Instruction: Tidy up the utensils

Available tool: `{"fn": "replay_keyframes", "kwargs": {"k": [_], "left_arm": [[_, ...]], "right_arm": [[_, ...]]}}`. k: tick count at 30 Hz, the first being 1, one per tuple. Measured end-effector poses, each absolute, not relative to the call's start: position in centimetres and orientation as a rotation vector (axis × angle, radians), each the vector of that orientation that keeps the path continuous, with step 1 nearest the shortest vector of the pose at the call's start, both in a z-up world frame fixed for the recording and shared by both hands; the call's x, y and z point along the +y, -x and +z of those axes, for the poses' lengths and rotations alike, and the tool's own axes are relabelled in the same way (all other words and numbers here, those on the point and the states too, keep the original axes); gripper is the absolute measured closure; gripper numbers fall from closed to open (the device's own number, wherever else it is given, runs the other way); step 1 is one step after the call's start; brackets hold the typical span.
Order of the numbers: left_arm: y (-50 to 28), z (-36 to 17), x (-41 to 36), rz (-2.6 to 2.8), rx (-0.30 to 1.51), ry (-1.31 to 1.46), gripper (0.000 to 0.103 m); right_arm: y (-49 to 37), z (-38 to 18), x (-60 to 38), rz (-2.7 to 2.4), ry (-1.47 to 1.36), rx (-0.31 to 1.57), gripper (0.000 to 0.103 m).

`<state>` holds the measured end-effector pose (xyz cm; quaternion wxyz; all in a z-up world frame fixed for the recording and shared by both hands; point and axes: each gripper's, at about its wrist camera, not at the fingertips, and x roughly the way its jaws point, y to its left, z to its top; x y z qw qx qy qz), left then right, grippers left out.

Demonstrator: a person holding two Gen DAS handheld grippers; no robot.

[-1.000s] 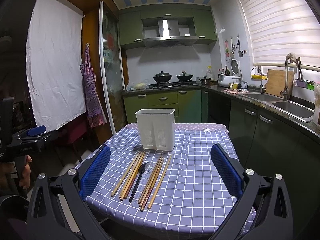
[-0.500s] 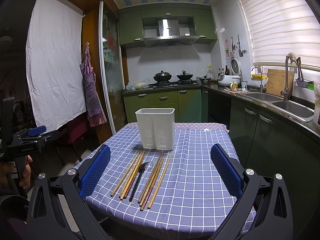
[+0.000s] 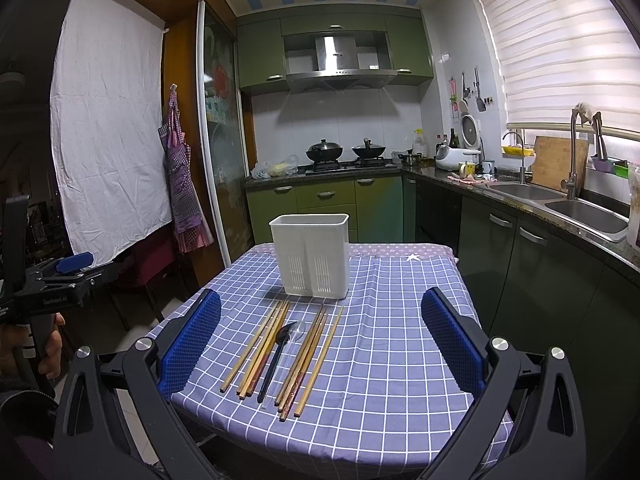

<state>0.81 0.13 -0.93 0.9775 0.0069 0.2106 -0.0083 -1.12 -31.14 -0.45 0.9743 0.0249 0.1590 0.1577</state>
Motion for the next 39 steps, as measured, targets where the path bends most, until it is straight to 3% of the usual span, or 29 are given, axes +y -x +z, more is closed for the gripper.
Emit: {"fn": "replay_keyframes", "kwargs": {"k": [31, 39], "left_arm": [[-2.2, -2.1, -0.1, -0.035, 0.479, -0.006, 0.006], [-6.9, -3.9, -0.1, -0.075, 0.641, 0.018, 0.006]], "right_arm": [[-0.9, -1.6, -31.6, 0.295, -0.055, 0.390, 0.004], [-5.4, -2.9, -31.3, 0.309, -0.013, 0.533, 0.004]]}}
